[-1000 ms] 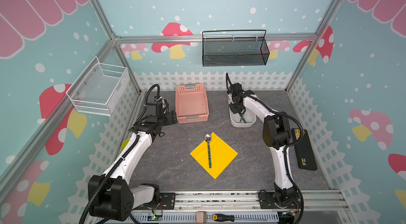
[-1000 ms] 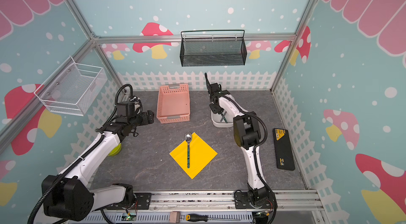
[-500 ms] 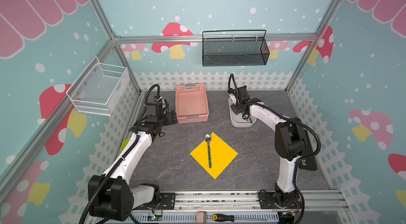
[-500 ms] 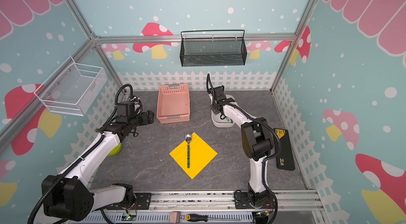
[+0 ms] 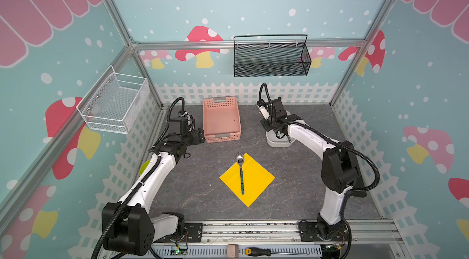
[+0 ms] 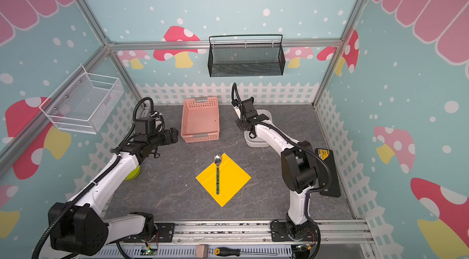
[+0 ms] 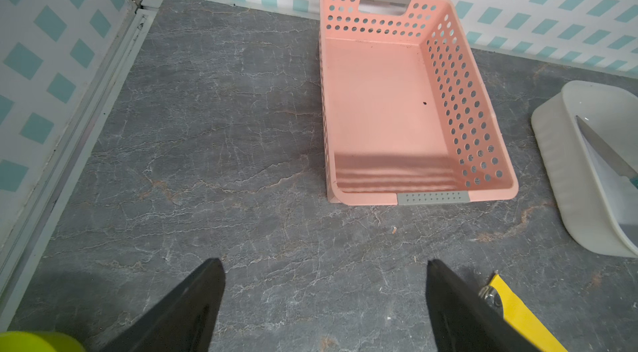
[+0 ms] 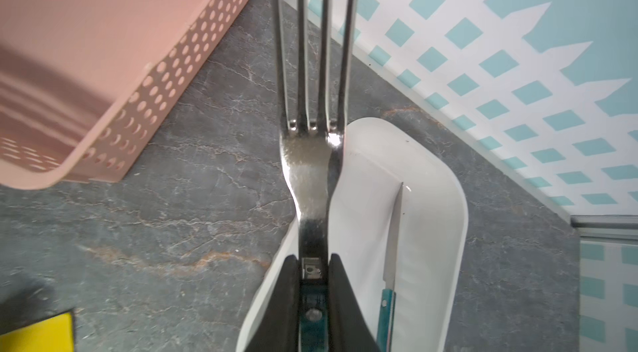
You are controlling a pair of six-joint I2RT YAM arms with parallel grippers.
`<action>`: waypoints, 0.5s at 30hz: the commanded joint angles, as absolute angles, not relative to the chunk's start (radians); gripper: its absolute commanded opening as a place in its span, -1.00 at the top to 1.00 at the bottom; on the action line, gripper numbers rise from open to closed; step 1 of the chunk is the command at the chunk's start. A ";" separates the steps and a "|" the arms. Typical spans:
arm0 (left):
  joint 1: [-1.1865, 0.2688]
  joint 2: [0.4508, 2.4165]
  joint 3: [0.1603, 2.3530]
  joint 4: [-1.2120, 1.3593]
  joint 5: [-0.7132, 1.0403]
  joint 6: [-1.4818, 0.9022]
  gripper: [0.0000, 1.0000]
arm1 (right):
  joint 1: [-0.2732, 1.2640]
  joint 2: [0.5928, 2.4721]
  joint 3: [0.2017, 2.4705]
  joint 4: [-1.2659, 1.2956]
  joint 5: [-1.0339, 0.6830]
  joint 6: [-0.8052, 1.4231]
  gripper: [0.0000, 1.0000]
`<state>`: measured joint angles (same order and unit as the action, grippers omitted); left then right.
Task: Place the utensils on the paper napkin and roll it up
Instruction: 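Lift the fork out of the white tray with the right gripper, then carry the fork over the yellow napkin beside the spoon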
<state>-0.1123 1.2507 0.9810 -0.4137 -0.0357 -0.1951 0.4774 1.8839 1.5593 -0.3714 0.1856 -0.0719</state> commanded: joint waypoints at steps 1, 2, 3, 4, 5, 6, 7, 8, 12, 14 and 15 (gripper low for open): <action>-0.112 1.220 0.969 -0.410 -0.010 -0.201 -0.85 | 0.499 1.837 1.602 -0.472 0.150 0.039 0.92; -0.112 1.217 0.968 -0.407 -0.004 -0.205 -0.85 | 0.504 1.833 1.604 -0.495 0.144 0.066 0.93; -0.112 1.213 0.967 -0.405 0.003 -0.209 -0.85 | 0.509 1.826 1.603 -0.520 0.136 0.095 0.93; -0.111 1.209 0.965 -0.400 0.010 -0.214 -0.85 | 0.514 1.815 1.598 -0.540 0.127 0.127 0.93; -0.112 1.206 0.964 -0.398 0.017 -0.219 -0.85 | 0.521 1.805 1.591 -0.555 0.116 0.155 0.93; -0.111 1.202 0.965 -0.395 0.026 -0.223 -0.85 | 0.527 1.791 1.577 -0.565 0.101 0.186 0.93; -0.111 1.198 0.964 -0.394 0.034 -0.224 -0.85 | 0.533 1.775 1.561 -0.573 0.085 0.219 0.93; -0.111 1.195 0.964 -0.394 0.037 -0.224 -0.85 | 0.536 1.765 1.549 -0.583 0.074 0.250 0.93; -0.109 1.174 0.970 -0.408 0.053 -0.243 -0.85 | 0.566 1.718 1.487 -0.619 0.048 0.383 0.93; -0.108 1.167 0.973 -0.410 0.083 -0.256 -0.85 | 0.582 1.698 1.448 -0.621 0.033 0.448 0.93; -0.108 1.166 0.975 -0.412 0.099 -0.264 -0.85 | 0.592 1.689 1.430 -0.623 0.029 0.479 0.93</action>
<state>-0.1123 1.1870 0.9783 -0.4095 0.0467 -0.2356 0.5686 1.7161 1.4719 -0.5777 0.0643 0.3389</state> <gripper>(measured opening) 0.926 0.136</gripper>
